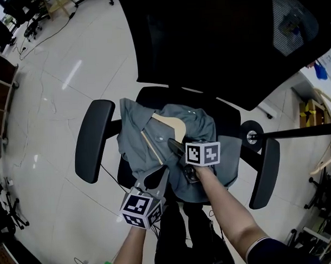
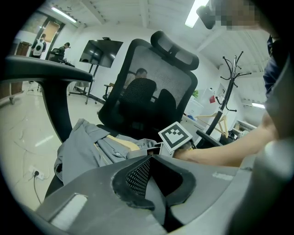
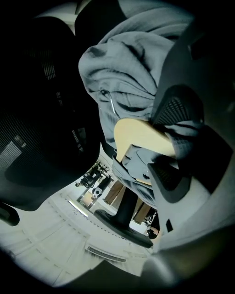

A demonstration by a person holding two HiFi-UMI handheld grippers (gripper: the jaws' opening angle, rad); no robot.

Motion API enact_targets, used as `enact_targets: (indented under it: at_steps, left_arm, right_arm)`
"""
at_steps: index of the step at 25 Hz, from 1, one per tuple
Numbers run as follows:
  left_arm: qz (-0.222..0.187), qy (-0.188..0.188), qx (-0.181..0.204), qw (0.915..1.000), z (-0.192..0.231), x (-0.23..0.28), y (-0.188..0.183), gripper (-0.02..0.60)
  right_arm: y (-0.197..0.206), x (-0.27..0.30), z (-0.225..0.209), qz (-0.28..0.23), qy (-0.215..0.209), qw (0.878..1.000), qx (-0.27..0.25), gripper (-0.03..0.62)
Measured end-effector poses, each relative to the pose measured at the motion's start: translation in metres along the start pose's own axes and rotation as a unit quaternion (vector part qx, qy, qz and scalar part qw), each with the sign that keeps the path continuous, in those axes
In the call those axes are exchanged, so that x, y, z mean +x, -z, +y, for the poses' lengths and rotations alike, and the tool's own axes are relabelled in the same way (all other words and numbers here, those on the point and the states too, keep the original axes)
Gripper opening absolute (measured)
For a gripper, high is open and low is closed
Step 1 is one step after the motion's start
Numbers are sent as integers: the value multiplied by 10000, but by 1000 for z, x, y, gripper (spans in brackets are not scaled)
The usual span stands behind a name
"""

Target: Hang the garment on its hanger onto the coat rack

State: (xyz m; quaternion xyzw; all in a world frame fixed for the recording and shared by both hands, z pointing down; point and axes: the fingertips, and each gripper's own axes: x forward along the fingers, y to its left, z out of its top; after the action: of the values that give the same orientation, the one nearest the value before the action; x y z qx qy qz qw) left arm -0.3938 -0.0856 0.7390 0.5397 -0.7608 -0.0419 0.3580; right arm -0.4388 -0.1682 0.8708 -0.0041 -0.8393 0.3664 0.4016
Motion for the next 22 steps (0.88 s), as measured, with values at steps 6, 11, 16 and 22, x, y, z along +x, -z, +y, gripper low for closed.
enact_targets:
  at_steps: [6, 11, 16, 22]
  left_arm:
    - [32, -64, -40, 10000, 4, -6, 6, 2]
    - [-12, -66, -16, 10000, 1, -11, 3, 2]
    - [-151, -128, -54, 9998, -1, -21, -3, 2]
    - [-287, -228, -12, 9993, 2, -39, -13, 2]
  right_arm:
    - [-27, -28, 31, -754, -289, 9963, -302, 207]
    - [-49, -28, 70, -986, -892, 9885, -719, 153]
    - [-50, -10, 83, -883, -880, 9864, -1075, 44]
    - [-62, -37, 104, -1208, -707, 9739, -1787, 41]
